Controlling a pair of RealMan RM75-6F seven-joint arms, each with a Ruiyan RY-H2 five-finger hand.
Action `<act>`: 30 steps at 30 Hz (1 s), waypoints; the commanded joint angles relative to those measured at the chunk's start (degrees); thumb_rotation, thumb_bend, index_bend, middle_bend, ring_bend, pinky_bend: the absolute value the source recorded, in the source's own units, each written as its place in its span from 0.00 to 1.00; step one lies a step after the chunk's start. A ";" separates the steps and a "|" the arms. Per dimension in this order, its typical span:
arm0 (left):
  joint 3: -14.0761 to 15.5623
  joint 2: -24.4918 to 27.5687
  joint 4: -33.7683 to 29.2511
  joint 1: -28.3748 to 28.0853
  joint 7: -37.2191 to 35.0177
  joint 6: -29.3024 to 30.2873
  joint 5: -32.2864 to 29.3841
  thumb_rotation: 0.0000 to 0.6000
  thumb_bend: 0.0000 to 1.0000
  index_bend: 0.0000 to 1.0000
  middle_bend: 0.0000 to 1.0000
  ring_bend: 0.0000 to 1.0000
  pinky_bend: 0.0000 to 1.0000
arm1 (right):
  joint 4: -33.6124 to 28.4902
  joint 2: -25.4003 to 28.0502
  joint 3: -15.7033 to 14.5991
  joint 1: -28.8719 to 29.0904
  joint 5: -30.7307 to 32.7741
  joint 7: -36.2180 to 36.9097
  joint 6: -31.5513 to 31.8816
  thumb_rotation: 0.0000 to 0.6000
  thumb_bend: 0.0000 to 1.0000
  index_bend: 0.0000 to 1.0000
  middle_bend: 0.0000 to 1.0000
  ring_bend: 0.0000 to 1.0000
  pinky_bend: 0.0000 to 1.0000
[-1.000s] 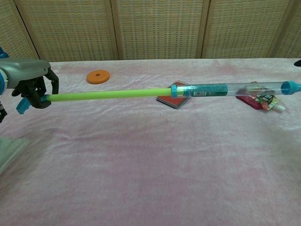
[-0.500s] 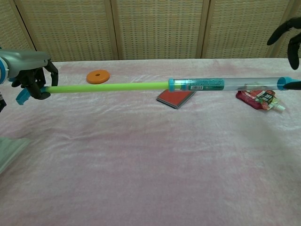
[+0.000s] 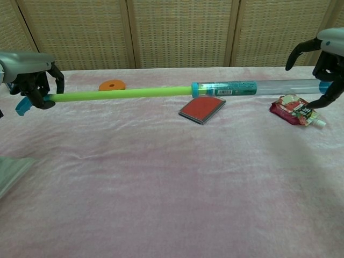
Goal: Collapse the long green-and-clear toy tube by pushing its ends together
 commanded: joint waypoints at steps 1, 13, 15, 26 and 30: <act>0.24 0.17 -0.13 -0.15 -0.54 0.06 0.04 1.00 0.58 0.67 0.83 0.75 0.73 | 1.93 -1.11 0.39 1.93 3.83 -2.74 0.09 1.00 0.29 0.33 1.00 0.99 0.79; 0.61 1.49 -2.53 -1.28 -1.30 1.21 0.26 1.00 0.58 0.67 0.83 0.75 0.73 | 8.00 -2.83 1.02 4.23 6.27 -1.75 2.41 1.00 0.43 0.48 1.00 1.00 0.80; 0.74 1.74 -2.88 -1.48 -1.16 1.55 0.15 1.00 0.58 0.67 0.83 0.75 0.73 | 8.49 -2.62 1.21 4.40 6.41 -1.29 2.64 1.00 0.45 0.50 1.00 1.00 0.80; 1.27 2.41 -3.40 -1.92 -1.93 2.16 -0.27 1.00 0.58 0.67 0.83 0.75 0.73 | 9.43 -2.09 0.60 4.75 7.60 -0.46 3.39 1.00 0.49 0.64 1.00 1.00 0.81; 1.37 2.72 -3.42 -1.94 -2.22 2.08 -0.27 1.00 0.58 0.67 0.83 0.75 0.73 | 9.76 -2.28 0.37 4.77 7.66 -0.10 3.61 1.00 0.50 0.70 1.00 1.00 0.81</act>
